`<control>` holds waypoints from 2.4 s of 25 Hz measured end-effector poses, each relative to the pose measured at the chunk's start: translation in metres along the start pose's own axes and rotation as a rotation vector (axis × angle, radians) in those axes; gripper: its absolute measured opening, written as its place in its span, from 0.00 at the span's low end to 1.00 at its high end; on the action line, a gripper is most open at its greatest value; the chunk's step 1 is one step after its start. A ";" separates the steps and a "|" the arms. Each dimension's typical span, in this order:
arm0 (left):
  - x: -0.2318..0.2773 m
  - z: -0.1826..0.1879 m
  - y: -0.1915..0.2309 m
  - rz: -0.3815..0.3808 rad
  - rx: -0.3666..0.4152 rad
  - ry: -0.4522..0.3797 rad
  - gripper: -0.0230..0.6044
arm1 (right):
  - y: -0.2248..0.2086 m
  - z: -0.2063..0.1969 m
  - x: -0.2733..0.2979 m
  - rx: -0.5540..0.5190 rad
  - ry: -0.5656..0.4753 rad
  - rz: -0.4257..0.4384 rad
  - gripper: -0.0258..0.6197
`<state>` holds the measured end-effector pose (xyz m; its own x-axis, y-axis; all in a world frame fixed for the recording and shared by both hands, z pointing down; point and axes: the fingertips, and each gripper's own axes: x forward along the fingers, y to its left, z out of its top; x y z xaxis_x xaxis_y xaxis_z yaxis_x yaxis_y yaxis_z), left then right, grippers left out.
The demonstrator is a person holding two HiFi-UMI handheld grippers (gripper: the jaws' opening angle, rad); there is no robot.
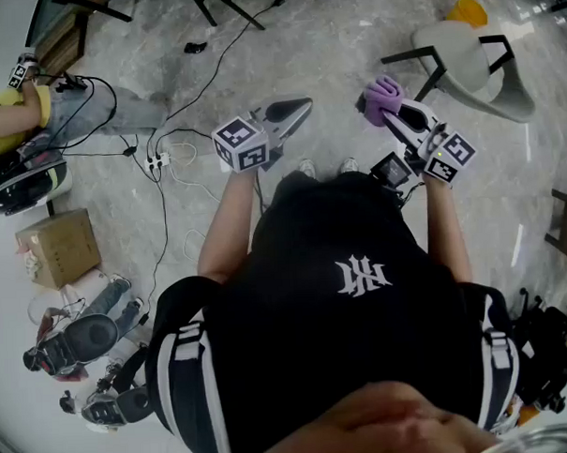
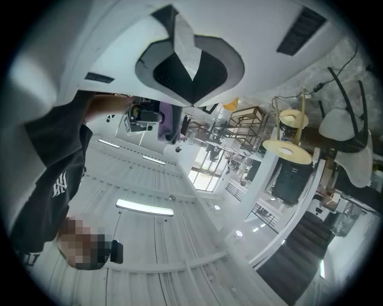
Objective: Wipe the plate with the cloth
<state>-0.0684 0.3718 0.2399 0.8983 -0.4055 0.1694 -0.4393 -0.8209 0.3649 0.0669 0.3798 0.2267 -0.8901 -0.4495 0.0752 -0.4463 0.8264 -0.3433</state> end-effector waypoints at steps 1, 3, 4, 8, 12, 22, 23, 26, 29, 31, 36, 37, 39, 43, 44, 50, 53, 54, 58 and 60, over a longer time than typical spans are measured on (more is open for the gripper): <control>-0.001 -0.002 -0.003 -0.006 -0.005 0.004 0.04 | 0.002 0.002 0.001 -0.006 -0.003 0.002 0.17; -0.004 -0.006 -0.007 -0.016 -0.014 0.006 0.04 | 0.004 0.005 0.002 -0.014 -0.008 0.003 0.17; -0.005 -0.006 -0.008 -0.019 -0.018 0.003 0.04 | 0.004 0.005 0.002 -0.015 -0.008 0.001 0.17; -0.007 0.000 -0.006 -0.021 -0.008 -0.018 0.04 | 0.001 0.003 0.001 -0.015 -0.002 -0.014 0.17; -0.004 0.006 -0.005 -0.015 0.002 -0.021 0.04 | -0.003 0.003 -0.001 -0.009 0.004 -0.010 0.17; 0.017 0.015 -0.009 0.028 0.022 -0.027 0.04 | -0.030 0.013 -0.030 -0.001 -0.061 -0.077 0.18; 0.021 0.015 -0.009 0.033 0.022 -0.024 0.04 | -0.033 0.014 -0.035 0.004 -0.066 -0.080 0.18; 0.033 0.016 -0.010 0.048 0.014 -0.021 0.04 | -0.043 0.015 -0.049 0.014 -0.077 -0.085 0.18; 0.040 0.014 -0.012 0.059 0.011 -0.015 0.04 | -0.050 0.011 -0.060 0.029 -0.087 -0.079 0.18; 0.042 0.013 -0.013 0.065 0.005 -0.017 0.04 | -0.055 0.006 -0.064 0.044 -0.085 -0.079 0.18; 0.045 0.012 0.000 0.071 -0.018 -0.009 0.04 | -0.073 0.001 -0.064 0.078 -0.076 -0.098 0.18; 0.046 0.012 0.006 0.072 -0.022 -0.008 0.04 | -0.077 0.001 -0.061 0.079 -0.075 -0.100 0.18; 0.050 0.014 0.023 0.071 -0.030 -0.010 0.04 | -0.088 0.003 -0.052 0.071 -0.062 -0.105 0.18; 0.060 0.029 0.066 0.049 -0.037 -0.030 0.04 | -0.117 0.012 -0.027 0.063 -0.042 -0.126 0.18; 0.062 0.034 0.078 0.044 -0.037 -0.036 0.04 | -0.125 0.016 -0.017 0.062 -0.040 -0.130 0.18; 0.059 0.058 0.148 0.014 -0.023 -0.036 0.04 | -0.163 0.046 0.041 0.031 -0.018 -0.157 0.18; 0.055 0.074 0.182 0.008 -0.021 -0.044 0.04 | -0.181 0.063 0.067 0.029 -0.016 -0.182 0.18; 0.054 0.080 0.194 0.004 -0.023 -0.047 0.04 | -0.187 0.069 0.076 0.027 -0.016 -0.190 0.18; 0.056 0.096 0.238 -0.033 -0.029 -0.050 0.04 | -0.206 0.093 0.110 0.014 -0.035 -0.222 0.18; 0.062 0.101 0.252 -0.051 -0.027 -0.049 0.04 | -0.214 0.101 0.117 0.012 -0.045 -0.239 0.18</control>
<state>-0.1245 0.0996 0.2501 0.9176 -0.3833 0.1057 -0.3923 -0.8298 0.3968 0.0677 0.1163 0.2144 -0.7545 -0.6465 0.1134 -0.6421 0.6911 -0.3318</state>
